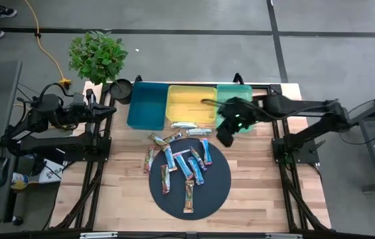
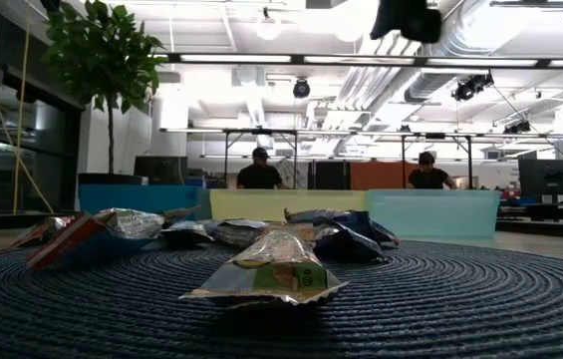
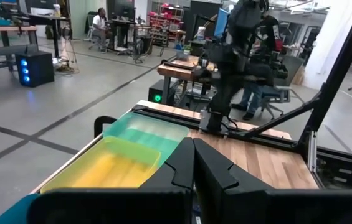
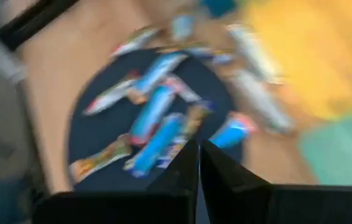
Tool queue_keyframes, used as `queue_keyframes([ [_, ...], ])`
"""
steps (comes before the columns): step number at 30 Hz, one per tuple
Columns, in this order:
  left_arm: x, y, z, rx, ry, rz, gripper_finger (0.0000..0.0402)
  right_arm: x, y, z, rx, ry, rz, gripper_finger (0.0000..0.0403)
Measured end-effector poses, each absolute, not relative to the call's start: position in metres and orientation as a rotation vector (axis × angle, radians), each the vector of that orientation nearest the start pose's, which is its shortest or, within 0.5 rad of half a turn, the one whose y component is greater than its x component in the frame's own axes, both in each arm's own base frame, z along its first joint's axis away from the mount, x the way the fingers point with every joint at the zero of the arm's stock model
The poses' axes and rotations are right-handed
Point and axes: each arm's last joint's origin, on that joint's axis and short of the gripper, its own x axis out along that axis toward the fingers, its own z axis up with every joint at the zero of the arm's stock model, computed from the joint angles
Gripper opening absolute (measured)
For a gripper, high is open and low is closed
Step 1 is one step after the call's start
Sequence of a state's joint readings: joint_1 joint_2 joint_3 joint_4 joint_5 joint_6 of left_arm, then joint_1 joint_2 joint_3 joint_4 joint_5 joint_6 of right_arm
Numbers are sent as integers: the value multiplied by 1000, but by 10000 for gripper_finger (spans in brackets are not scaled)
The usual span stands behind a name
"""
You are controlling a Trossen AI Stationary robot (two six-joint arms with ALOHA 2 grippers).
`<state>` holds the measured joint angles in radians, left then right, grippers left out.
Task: Pick and place Granola Bars by type
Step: Put the red granola bar into the yellow bin
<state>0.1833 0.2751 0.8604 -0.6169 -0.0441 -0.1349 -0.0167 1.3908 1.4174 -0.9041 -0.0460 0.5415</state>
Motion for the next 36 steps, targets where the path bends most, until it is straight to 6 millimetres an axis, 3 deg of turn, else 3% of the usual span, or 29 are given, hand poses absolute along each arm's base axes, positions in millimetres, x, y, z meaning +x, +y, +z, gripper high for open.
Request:
queue_keyframes([
  [4, 33, 7, 358, -134, 17, 221, 0, 303, 2, 347, 562, 822, -93, 0],
  [9, 33, 7, 358, -119, 18, 219, 0, 325, 2, 334, 566, 790, -112, 0],
  [16, 33, 7, 358, -119, 19, 211, 0, 339, -9, 323, 596, 772, -148, 0],
  [28, 33, 7, 357, -119, 22, 199, 0, 331, -16, 317, 435, 821, -356, 0],
  [32, 33, 7, 355, -121, 42, 200, 0, 317, -21, 307, 507, 959, -498, 3],
  [36, 33, 6, 354, -122, 60, 201, 0, 308, -21, 302, 551, 1033, -604, 37],
])
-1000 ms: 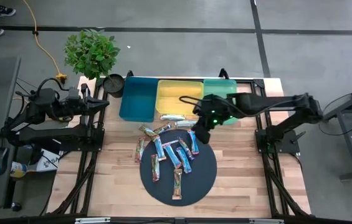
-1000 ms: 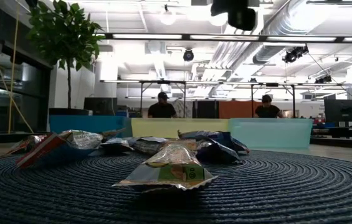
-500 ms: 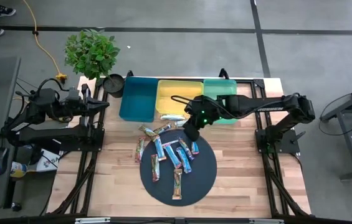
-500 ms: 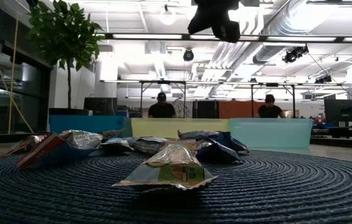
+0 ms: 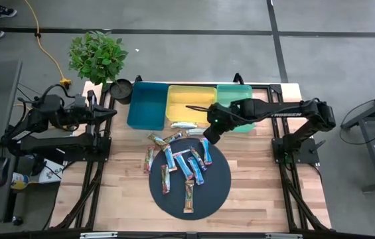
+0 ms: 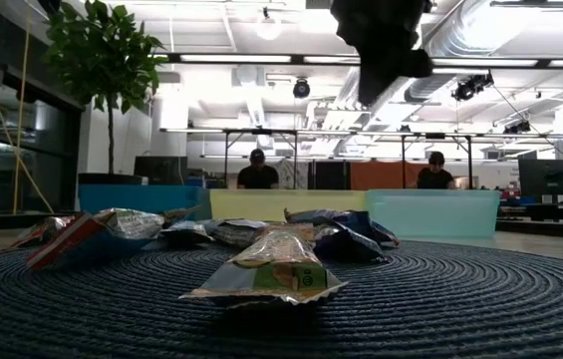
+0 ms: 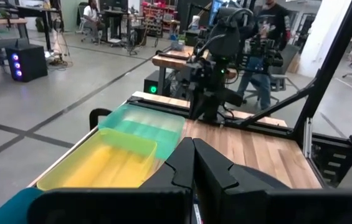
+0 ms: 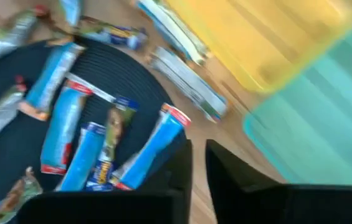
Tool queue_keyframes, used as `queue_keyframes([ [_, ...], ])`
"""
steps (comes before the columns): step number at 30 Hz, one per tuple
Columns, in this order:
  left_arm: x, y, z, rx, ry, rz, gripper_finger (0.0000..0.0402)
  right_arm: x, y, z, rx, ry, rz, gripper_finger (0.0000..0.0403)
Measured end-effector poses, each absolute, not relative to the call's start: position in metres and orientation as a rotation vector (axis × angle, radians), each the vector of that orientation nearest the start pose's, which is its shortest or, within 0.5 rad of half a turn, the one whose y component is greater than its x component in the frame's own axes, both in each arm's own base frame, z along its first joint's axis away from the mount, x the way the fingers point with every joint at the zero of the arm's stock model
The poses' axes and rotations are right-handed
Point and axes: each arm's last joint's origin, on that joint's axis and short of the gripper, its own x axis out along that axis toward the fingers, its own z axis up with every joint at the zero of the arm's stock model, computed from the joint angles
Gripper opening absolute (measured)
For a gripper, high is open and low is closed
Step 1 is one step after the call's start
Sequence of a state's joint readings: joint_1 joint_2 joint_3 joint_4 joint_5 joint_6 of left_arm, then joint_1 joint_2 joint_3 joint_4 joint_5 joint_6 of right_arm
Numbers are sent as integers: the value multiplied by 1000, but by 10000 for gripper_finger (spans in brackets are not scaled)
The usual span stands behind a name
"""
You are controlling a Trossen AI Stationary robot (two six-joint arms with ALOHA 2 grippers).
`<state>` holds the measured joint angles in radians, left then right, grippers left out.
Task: Pick and place Granola Bars by type
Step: Put the red granola bar into the yellow bin
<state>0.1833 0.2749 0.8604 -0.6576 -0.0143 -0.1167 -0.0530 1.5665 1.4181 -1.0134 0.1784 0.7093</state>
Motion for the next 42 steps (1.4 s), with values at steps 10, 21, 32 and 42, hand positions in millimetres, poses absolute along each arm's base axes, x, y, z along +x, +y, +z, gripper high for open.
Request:
queue_keyframes([
  [10, 33, 6, 353, -115, 66, 181, 0, 309, -13, 250, 873, 1013, -638, 233],
  [21, 33, 6, 353, -116, 66, 179, 0, 306, 1, 193, 1138, 871, -610, 257],
  [32, 33, 6, 354, -82, 62, 178, 0, 319, 3, 168, 1099, 918, -542, 250],
  [42, 33, 6, 354, -88, 60, 192, 0, 356, 2, 171, 967, 1090, -681, 250],
])
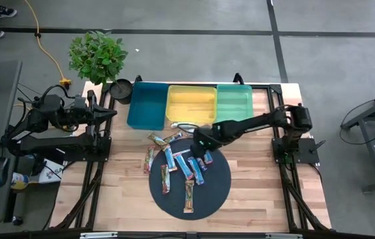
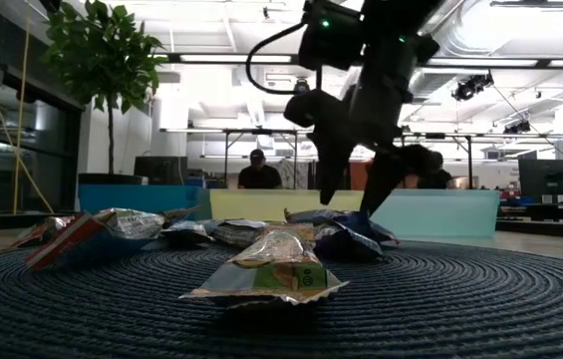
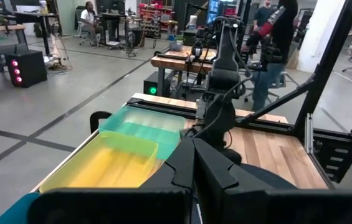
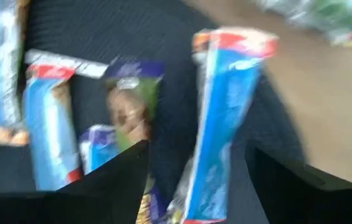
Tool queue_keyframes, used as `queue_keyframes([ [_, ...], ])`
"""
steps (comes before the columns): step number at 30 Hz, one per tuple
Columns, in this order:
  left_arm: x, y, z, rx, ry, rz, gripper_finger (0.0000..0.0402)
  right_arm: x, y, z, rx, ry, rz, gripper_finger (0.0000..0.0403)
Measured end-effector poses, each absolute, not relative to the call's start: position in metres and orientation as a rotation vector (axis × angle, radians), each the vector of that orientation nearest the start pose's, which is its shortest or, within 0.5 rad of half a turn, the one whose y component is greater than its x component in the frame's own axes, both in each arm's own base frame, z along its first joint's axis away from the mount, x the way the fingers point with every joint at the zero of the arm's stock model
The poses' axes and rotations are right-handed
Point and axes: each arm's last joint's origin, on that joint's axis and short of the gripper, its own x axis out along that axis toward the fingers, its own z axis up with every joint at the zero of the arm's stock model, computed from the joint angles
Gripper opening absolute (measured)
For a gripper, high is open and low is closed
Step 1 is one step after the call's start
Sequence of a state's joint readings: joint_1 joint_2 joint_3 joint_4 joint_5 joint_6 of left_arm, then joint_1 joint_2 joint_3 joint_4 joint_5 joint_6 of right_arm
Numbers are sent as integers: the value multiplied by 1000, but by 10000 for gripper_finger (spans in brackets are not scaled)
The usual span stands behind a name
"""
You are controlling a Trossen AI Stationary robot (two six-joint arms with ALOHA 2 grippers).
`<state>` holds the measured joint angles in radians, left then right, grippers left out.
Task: Pick and place Granola Bars by type
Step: Put the red granola bar into the yellow bin
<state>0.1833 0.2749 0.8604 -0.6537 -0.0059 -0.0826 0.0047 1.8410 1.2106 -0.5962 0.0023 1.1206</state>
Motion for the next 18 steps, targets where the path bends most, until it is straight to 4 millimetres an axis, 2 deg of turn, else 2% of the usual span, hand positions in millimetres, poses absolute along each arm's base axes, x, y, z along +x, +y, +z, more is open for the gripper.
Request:
queue_keyframes([
  [7, 33, 6, 354, -88, 62, 192, 0, 355, -4, 175, 922, 1102, -762, 250],
  [18, 33, 6, 353, -81, 68, 191, 0, 352, -3, 162, 967, 1086, -749, 228],
])
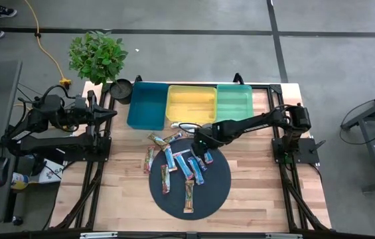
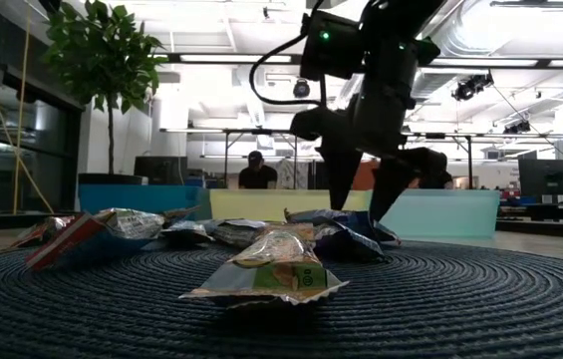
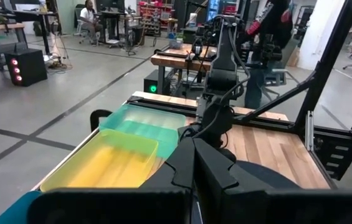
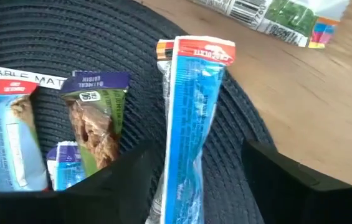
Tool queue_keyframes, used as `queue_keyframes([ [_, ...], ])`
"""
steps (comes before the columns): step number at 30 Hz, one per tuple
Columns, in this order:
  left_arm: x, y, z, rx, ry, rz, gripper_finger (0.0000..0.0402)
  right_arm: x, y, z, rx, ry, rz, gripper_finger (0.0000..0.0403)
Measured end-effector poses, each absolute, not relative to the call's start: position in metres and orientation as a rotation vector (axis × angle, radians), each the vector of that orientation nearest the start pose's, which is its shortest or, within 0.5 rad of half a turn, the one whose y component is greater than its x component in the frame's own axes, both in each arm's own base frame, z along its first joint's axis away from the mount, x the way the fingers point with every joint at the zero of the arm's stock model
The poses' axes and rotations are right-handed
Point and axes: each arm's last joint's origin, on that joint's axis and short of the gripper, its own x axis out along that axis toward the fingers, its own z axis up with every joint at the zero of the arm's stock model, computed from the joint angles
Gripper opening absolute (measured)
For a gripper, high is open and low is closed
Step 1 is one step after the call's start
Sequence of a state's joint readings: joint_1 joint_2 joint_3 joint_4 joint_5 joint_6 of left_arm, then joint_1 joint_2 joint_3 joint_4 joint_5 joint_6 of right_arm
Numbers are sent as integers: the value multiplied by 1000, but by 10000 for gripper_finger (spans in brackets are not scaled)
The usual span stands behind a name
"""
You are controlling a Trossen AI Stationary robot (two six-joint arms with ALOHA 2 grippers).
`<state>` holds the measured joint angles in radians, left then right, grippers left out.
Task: Pick and place Granola Bars by type
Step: Put the red granola bar into the yellow bin
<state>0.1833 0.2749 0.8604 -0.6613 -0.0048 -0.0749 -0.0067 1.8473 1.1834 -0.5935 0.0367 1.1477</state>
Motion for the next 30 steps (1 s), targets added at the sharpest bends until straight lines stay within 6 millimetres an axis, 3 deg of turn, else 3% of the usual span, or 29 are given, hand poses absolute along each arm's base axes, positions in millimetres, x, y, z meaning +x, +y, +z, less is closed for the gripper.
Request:
queue_keyframes([
  [12, 33, 6, 353, -79, 68, 190, 0, 361, -2, 142, 1007, 1121, -696, 174],
  [26, 33, 6, 353, -78, 68, 190, 0, 362, -1, 143, 1006, 1110, -677, 86],
  [30, 33, 6, 353, -78, 67, 190, 0, 365, -1, 151, 999, 1082, -643, 65],
])
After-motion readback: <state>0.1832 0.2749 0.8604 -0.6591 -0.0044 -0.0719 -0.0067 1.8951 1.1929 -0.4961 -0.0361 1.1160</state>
